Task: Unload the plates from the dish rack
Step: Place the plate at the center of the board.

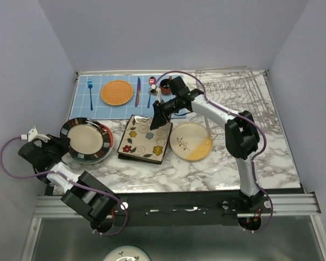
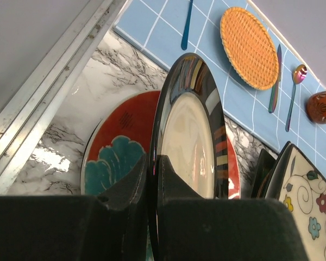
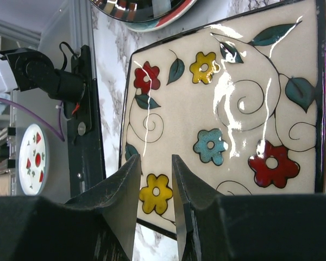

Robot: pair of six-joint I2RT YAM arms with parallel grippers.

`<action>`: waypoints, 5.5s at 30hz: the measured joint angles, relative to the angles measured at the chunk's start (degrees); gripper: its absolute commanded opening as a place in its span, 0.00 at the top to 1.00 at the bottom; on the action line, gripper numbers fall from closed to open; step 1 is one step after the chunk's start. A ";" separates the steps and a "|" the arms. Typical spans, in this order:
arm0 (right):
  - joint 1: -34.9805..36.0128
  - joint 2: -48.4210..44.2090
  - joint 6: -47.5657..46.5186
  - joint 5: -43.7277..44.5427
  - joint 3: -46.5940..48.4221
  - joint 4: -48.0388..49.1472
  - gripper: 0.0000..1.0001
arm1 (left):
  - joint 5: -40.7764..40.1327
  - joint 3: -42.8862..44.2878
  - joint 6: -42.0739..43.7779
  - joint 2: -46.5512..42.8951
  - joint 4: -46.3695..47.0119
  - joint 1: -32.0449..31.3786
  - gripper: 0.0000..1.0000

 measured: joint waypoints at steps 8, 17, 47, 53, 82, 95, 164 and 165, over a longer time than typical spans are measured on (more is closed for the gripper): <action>0.00 1.38 0.48 -0.09 0.00 0.48 0.63 | -0.02 -1.53 -3.87 2.95 4.37 -0.07 1.00; 0.07 2.45 0.55 -0.09 0.20 0.52 0.63 | 1.33 -4.28 -8.57 8.61 11.45 -0.22 1.00; 0.15 4.57 0.63 -0.33 0.76 0.57 0.63 | 5.68 2.21 -7.23 23.63 10.67 -0.83 1.00; 0.15 4.59 0.63 -0.33 0.96 0.57 0.63 | 7.19 5.09 -5.05 27.10 8.17 -0.85 1.00; 0.15 4.61 0.66 -0.33 1.60 0.72 0.63 | 8.98 10.56 -1.90 32.50 0.87 -2.34 0.86; 0.15 5.09 0.66 -0.33 1.60 0.92 0.63 | 8.00 13.68 -0.68 34.60 -3.67 -3.08 0.82; 0.15 6.10 0.68 -0.33 1.62 1.18 0.63 | -8.76 19.89 7.72 27.85 -21.16 -6.29 0.57; 0.15 6.16 0.66 -0.33 1.62 1.18 0.63 | -9.11 19.89 8.04 27.65 -21.05 -6.58 0.57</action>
